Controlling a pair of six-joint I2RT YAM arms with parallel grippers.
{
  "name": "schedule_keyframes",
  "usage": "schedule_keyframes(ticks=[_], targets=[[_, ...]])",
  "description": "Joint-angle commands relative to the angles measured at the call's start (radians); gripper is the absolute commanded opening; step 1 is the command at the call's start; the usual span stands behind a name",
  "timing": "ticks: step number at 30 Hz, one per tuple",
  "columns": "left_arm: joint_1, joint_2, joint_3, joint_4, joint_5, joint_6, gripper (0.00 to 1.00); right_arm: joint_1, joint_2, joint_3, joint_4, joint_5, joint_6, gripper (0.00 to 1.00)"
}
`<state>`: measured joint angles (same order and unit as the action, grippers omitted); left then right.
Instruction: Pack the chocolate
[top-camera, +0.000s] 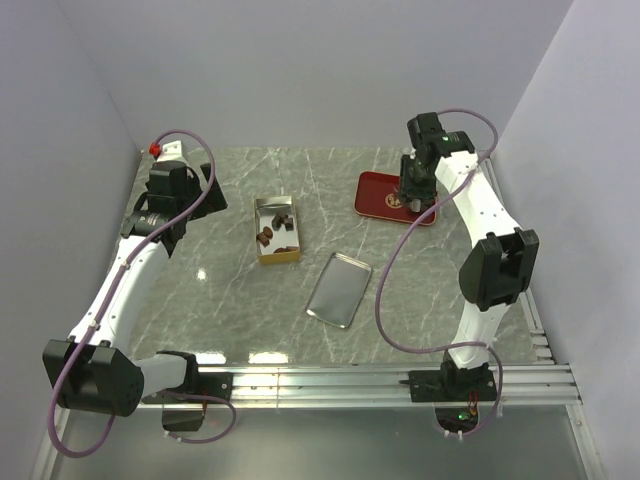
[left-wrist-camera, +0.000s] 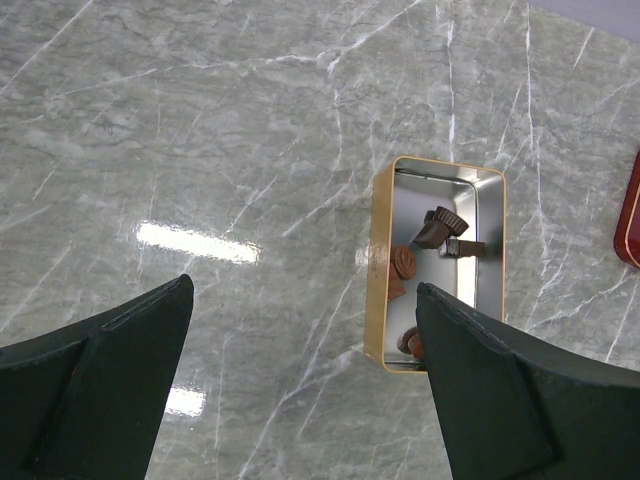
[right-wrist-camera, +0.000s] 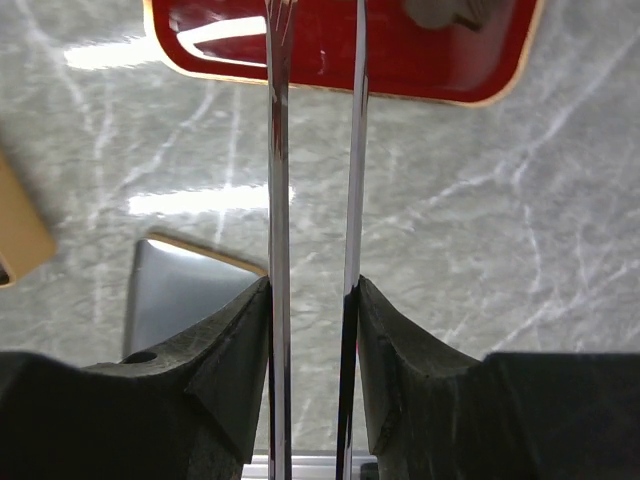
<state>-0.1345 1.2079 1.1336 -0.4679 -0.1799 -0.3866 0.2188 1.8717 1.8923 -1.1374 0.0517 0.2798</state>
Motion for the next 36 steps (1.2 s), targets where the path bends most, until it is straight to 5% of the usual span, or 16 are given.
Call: schedule_keyframes(ticks=[1,36], targets=[[-0.005,-0.018,0.015,0.037,0.002,0.005,1.00,-0.021,-0.075,-0.044,0.059,0.059,0.005,0.45],[-0.005,-0.021,0.023,0.034,0.002,0.005,0.99,-0.098,-0.108,-0.232,0.140,-0.001,0.009,0.46]])
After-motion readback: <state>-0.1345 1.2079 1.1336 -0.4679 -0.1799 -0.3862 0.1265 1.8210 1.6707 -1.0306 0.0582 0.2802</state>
